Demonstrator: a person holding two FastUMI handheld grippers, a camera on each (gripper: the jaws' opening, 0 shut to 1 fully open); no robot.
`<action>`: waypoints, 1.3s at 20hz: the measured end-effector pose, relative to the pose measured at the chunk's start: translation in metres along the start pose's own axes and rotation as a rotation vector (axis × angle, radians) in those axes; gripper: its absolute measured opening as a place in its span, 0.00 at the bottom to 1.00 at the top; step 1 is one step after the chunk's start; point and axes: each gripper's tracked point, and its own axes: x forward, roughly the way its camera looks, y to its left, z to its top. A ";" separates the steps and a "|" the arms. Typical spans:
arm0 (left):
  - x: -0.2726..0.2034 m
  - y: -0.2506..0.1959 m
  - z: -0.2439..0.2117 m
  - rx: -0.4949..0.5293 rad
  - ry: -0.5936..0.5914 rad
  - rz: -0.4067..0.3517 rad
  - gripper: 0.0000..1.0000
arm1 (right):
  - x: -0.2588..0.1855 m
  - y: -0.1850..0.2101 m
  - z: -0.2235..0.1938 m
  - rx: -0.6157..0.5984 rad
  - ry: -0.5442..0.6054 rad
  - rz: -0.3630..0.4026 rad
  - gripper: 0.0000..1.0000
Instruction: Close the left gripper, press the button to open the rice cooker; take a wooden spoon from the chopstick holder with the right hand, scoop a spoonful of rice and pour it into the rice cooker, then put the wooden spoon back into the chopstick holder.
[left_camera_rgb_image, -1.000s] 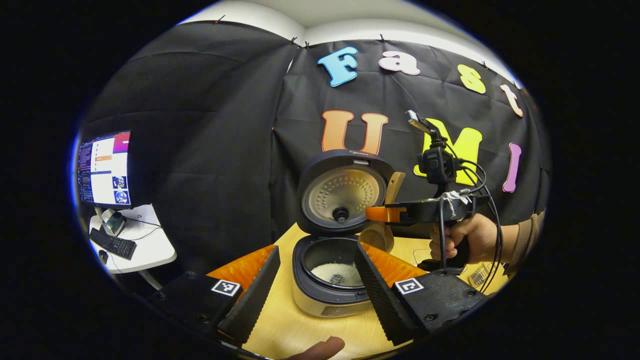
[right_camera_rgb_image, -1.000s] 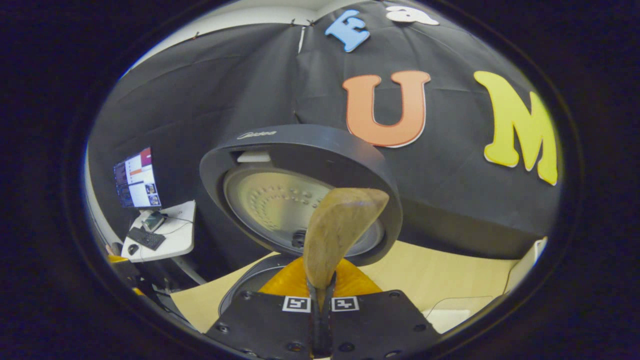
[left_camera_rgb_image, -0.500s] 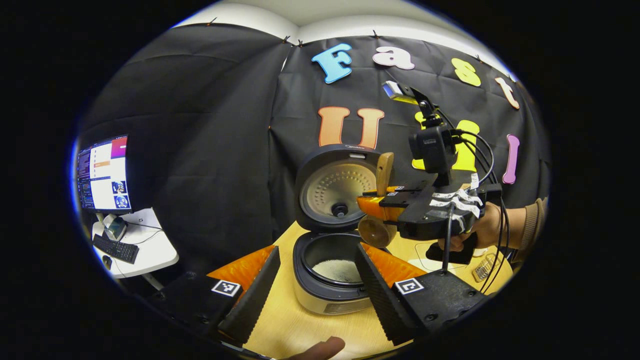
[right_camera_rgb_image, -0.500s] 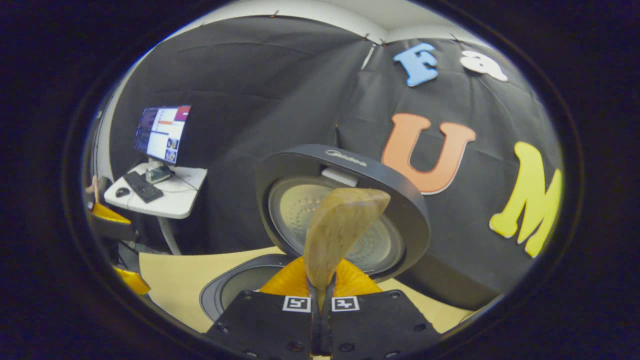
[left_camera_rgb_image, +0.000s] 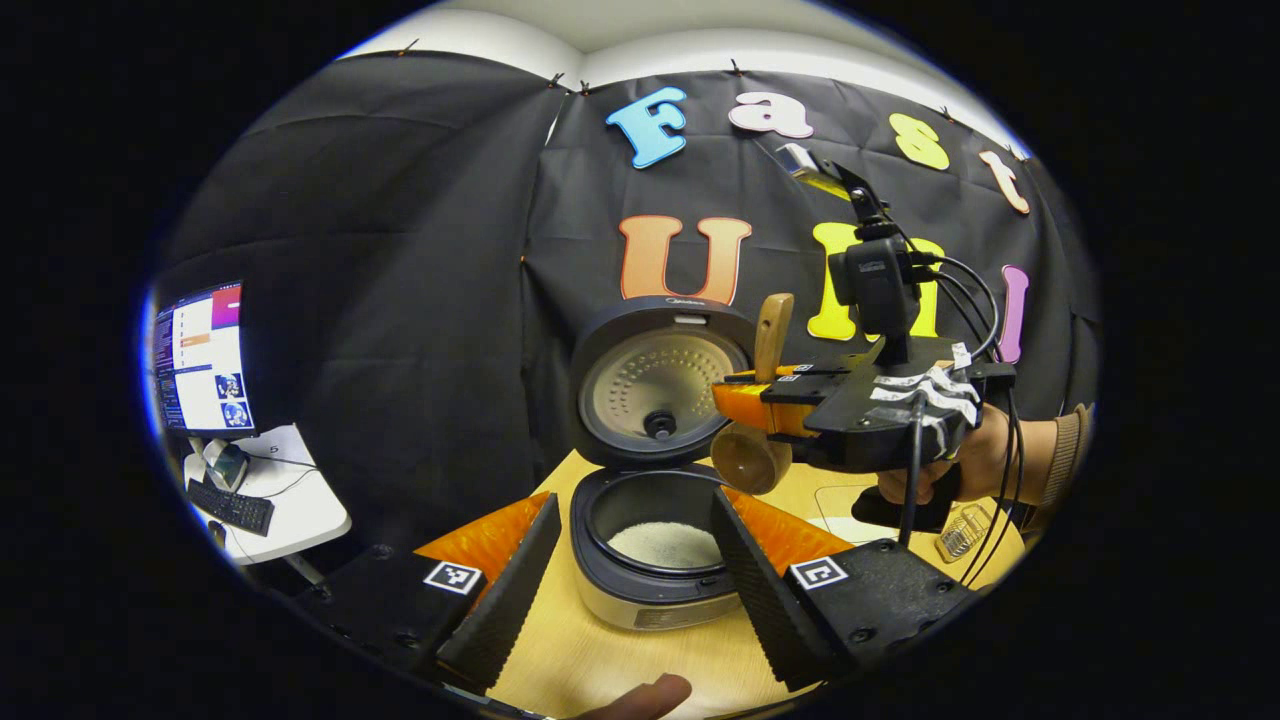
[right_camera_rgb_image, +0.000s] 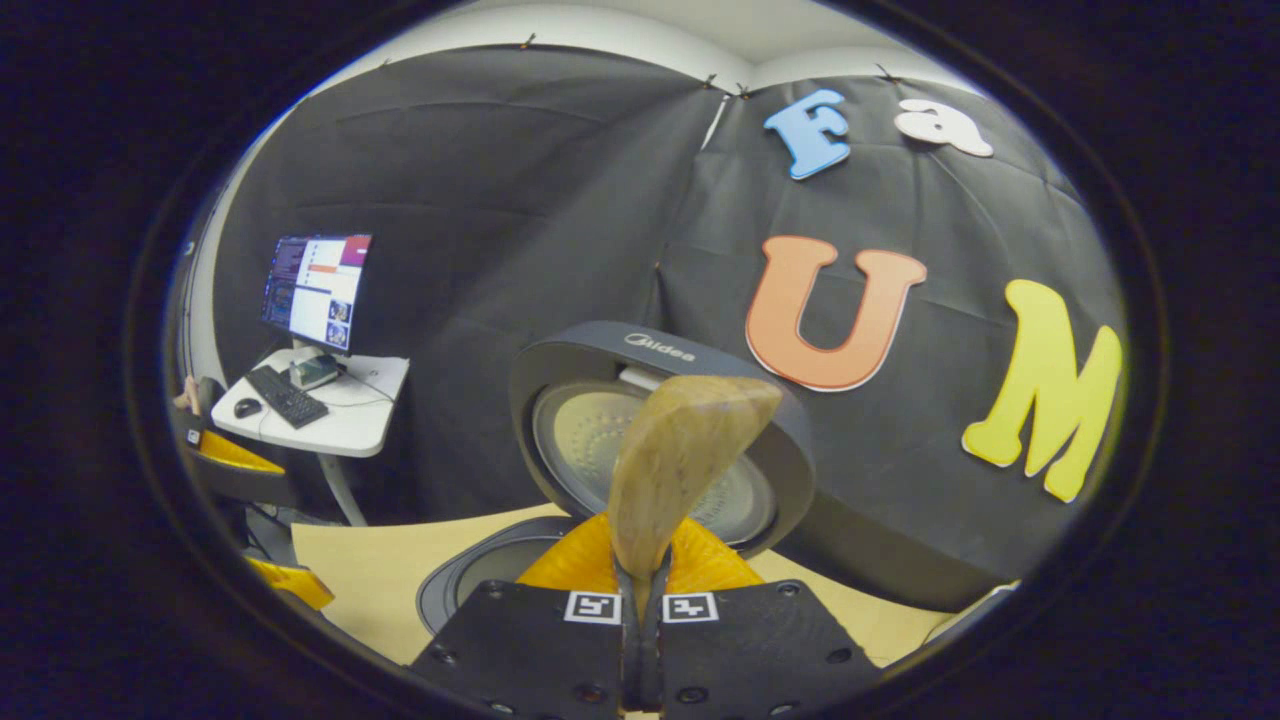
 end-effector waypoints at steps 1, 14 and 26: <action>0.002 -0.004 0.002 0.002 0.002 -0.006 0.96 | -0.008 -0.009 0.002 0.030 -0.008 -0.005 0.01; 0.026 -0.118 0.034 0.061 -0.018 -0.140 0.96 | -0.125 -0.161 -0.031 0.289 -0.037 -0.247 0.00; 0.018 -0.227 0.026 0.111 -0.021 -0.132 0.96 | -0.263 -0.328 -0.160 0.435 0.034 -0.511 0.01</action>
